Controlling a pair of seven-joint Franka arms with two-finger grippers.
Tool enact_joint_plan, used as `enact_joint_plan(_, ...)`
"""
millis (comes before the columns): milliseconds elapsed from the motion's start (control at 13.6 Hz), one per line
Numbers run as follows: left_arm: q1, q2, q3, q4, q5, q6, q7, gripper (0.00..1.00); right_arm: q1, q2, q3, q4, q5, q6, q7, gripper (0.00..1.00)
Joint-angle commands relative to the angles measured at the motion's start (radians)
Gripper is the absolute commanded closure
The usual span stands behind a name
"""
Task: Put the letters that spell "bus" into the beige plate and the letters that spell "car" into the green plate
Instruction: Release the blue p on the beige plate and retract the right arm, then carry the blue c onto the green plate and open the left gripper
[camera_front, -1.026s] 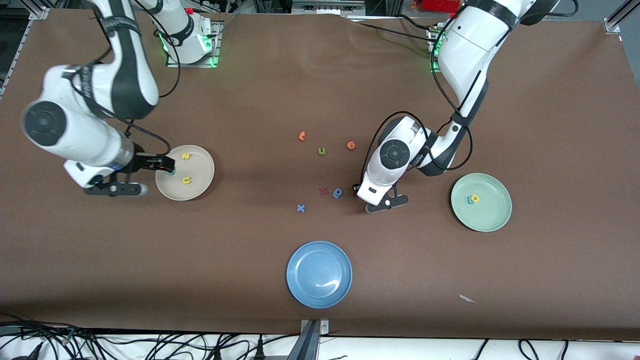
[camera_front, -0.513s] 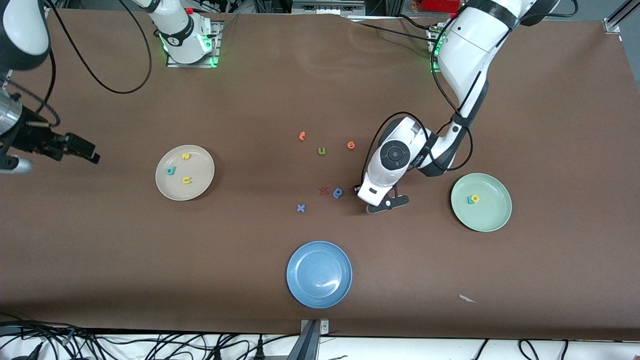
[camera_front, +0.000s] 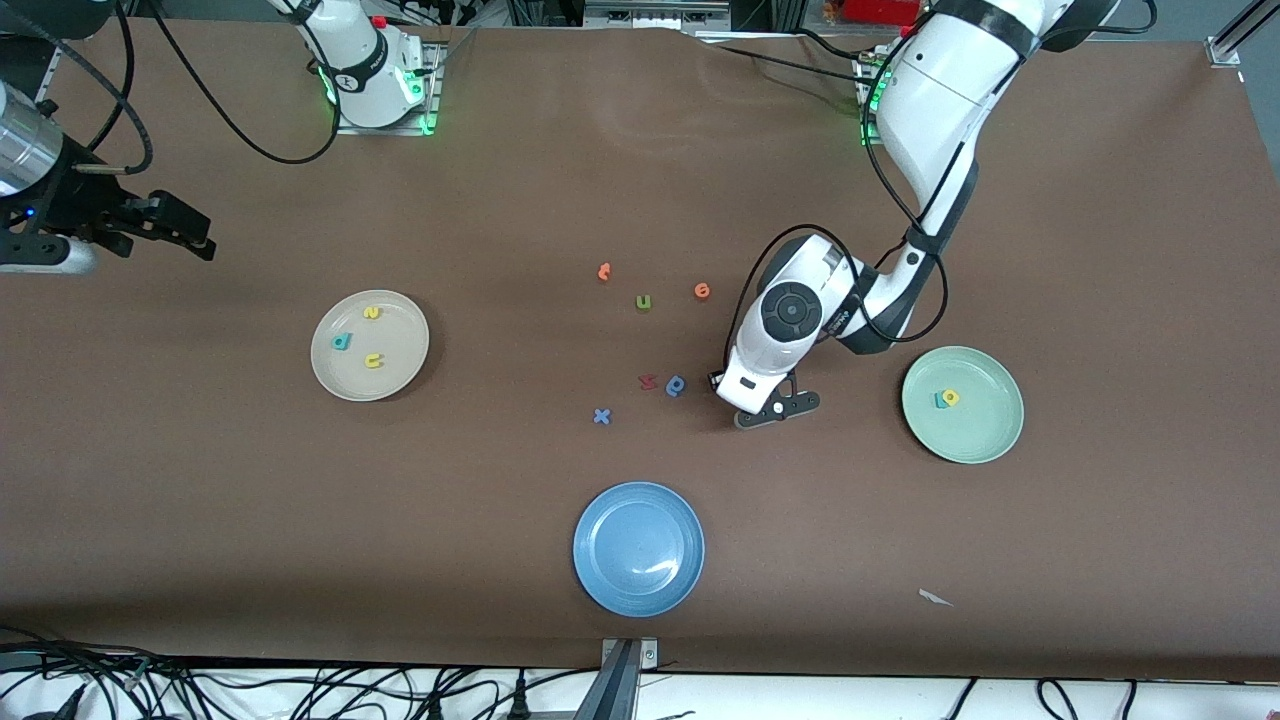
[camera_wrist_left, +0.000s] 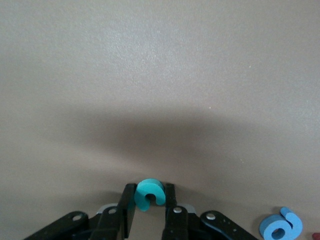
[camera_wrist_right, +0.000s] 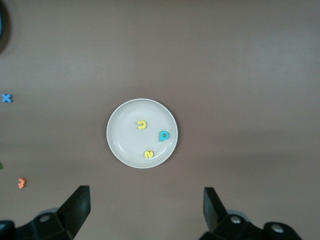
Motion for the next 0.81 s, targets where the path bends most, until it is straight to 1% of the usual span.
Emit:
enact_joint_plan(0, 0.028, -0.029, 0.012, 0.068, 0.027, -0.126, 0.013, 0.84, -0.004, 0.009, -0.007, 0.025, 0.019, -0.011, -0.013, 0.0)
enact_joint_plan(73, 0.052, -0.037, 0.01, 0.108, 0.027, -0.21, 0.065, 0.85, 0.031, 0.006, -0.052, 0.025, 0.026, -0.009, -0.008, 0.0)
enact_joint_plan(147, 0.087, -0.057, 0.009, 0.125, 0.027, -0.27, 0.141, 0.86, 0.033, 0.006, -0.052, 0.026, 0.023, -0.008, -0.014, 0.0)
enact_joint_plan(293, 0.162, -0.096, 0.009, 0.116, 0.027, -0.316, 0.279, 0.87, 0.026, 0.017, -0.053, 0.026, 0.02, -0.003, -0.02, 0.0)
enact_joint_plan(440, 0.227, -0.116, 0.012, 0.113, 0.029, -0.372, 0.425, 0.88, 0.025, 0.027, -0.05, 0.031, 0.019, 0.006, -0.019, 0.0)
enact_joint_plan(513, 0.276, -0.132, 0.01, 0.106, 0.044, -0.383, 0.521, 0.9, 0.014, 0.03, -0.041, 0.033, 0.02, 0.0, -0.02, 0.0)
enact_joint_plan(587, 0.331, -0.143, 0.01, 0.089, 0.05, -0.395, 0.621, 0.91, -0.024, 0.026, 0.001, 0.034, 0.019, 0.006, -0.017, 0.0)
enact_joint_plan(660, 0.36, -0.147, 0.01, 0.072, 0.062, -0.395, 0.698, 0.91, -0.041, 0.026, 0.043, 0.036, 0.004, 0.005, -0.014, 0.0)
enact_joint_plan(733, 0.39, -0.146, 0.01, 0.06, 0.096, -0.393, 0.749, 0.91, -0.04, 0.024, 0.043, 0.036, 0.004, 0.0, -0.01, 0.0)
